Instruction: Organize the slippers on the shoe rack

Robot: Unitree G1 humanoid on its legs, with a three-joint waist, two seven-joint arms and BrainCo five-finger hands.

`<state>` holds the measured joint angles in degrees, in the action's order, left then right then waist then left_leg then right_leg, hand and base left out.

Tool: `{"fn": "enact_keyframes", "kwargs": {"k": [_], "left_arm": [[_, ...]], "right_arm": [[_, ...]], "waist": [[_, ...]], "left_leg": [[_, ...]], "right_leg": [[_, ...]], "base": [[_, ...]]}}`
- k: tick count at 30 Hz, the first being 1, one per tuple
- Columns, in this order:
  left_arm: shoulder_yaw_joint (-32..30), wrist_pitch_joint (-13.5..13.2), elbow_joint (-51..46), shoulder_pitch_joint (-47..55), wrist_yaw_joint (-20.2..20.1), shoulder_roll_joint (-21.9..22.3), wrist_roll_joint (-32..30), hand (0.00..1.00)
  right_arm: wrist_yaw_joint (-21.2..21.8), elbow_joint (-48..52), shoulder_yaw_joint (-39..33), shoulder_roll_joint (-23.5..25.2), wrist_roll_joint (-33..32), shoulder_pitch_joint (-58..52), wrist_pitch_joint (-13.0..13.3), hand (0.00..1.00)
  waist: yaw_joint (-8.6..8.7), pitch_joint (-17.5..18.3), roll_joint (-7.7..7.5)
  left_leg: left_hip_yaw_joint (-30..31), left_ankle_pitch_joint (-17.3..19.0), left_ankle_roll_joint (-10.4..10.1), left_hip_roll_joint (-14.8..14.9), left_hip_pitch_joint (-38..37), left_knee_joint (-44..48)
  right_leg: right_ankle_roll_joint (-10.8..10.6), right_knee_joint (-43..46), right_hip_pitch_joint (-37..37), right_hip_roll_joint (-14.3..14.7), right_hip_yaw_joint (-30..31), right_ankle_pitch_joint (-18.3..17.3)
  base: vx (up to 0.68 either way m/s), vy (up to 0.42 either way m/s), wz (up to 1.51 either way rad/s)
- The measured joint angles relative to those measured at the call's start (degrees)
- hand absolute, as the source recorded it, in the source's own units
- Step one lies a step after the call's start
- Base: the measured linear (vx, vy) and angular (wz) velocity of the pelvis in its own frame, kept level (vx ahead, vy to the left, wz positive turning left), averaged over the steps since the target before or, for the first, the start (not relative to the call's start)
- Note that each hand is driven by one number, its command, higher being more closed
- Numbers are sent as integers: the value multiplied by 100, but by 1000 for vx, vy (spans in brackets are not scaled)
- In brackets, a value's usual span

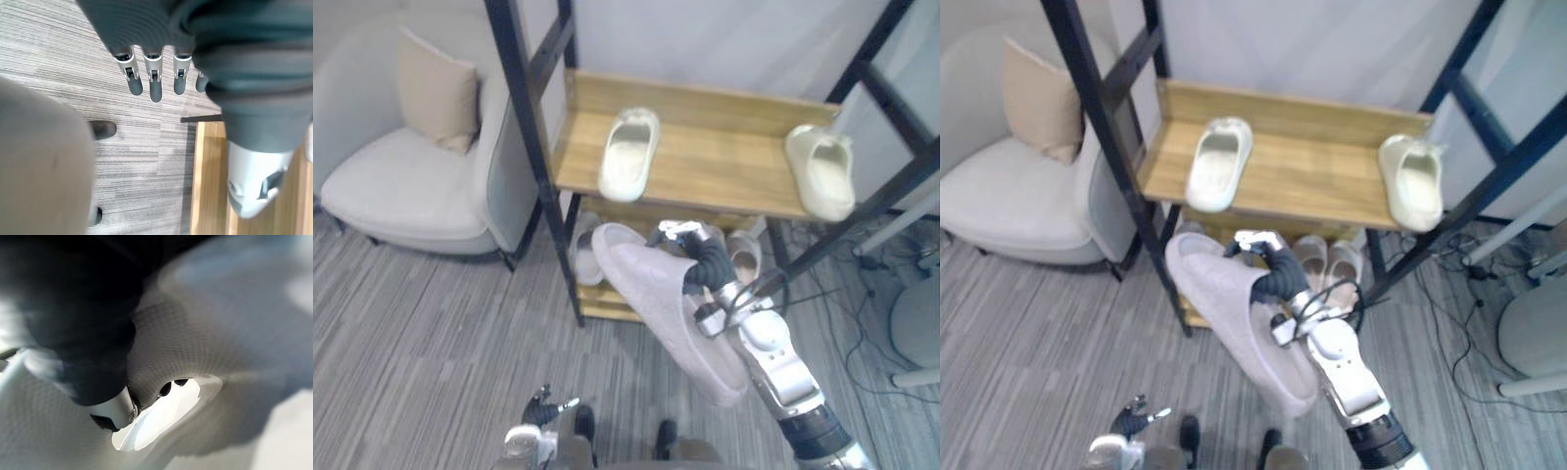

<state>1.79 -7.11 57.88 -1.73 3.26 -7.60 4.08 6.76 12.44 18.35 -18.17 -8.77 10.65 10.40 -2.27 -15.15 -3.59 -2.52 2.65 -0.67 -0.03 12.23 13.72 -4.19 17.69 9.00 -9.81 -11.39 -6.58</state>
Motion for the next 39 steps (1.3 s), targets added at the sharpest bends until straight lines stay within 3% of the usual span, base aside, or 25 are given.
{"fn": "enact_keyframes", "kwargs": {"k": [2,9,12,17,21,29,37,39], "left_arm": [[38,-27,-108,-205,38,-5,88,0],[-95,-237,-492,-692,167,-44,403,0],[-317,-252,-583,-865,323,-162,471,0],[-367,-94,-439,-866,439,-140,504,0],[-576,-98,-635,-870,551,46,524,0],[-755,-147,-1036,-874,660,192,743,0],[-759,-196,-1105,-880,668,212,913,0],[-758,-220,-1088,-880,674,231,966,0]], "right_arm": [[-31,-145,25,-38,204,288,2,100],[-359,-1180,-30,-419,422,1517,-75,100],[-572,-1609,-98,-517,419,2276,-95,100],[-1003,-2090,-510,-635,417,3083,-154,100],[-1404,-2248,-715,-670,438,3478,-161,100],[-2173,-2908,-1157,-945,911,4556,-179,100],[-2492,-3907,-1373,-1195,1169,5237,-211,100],[-2544,-4272,-1365,-1254,1323,5419,-212,100]], "waist": [[-3,-307,130],[-6,-909,331],[-25,-1067,378],[-175,-1280,357],[-358,-1357,342],[-433,-1345,346],[-530,-1298,349],[-564,-1138,355]], "left_leg": [[40,373,-29,37,627,798],[103,978,-4,48,2334,2675],[92,1413,81,85,3434,4021],[122,1902,113,77,4721,5412],[99,2116,85,86,5269,5989],[143,2161,53,124,5973,6371],[181,2157,40,138,6295,6554],[240,2138,13,136,6522,6574]], "right_leg": [[-27,699,538,-78,-19,-364],[8,2546,2149,-334,71,-1034],[23,3863,3229,-449,250,-1484],[17,5288,4461,-624,418,-2068],[9,5923,5038,-656,569,-2332],[123,6373,5706,-727,558,-2486],[195,6606,5968,-779,498,-2593],[214,6622,6143,-805,421,-2594]], "base": [[-224,4,17],[-131,35,8],[-116,43,-1],[-80,21,9],[-77,-6,2],[-53,-30,4],[-29,-30,7],[-15,-15,9]]}}
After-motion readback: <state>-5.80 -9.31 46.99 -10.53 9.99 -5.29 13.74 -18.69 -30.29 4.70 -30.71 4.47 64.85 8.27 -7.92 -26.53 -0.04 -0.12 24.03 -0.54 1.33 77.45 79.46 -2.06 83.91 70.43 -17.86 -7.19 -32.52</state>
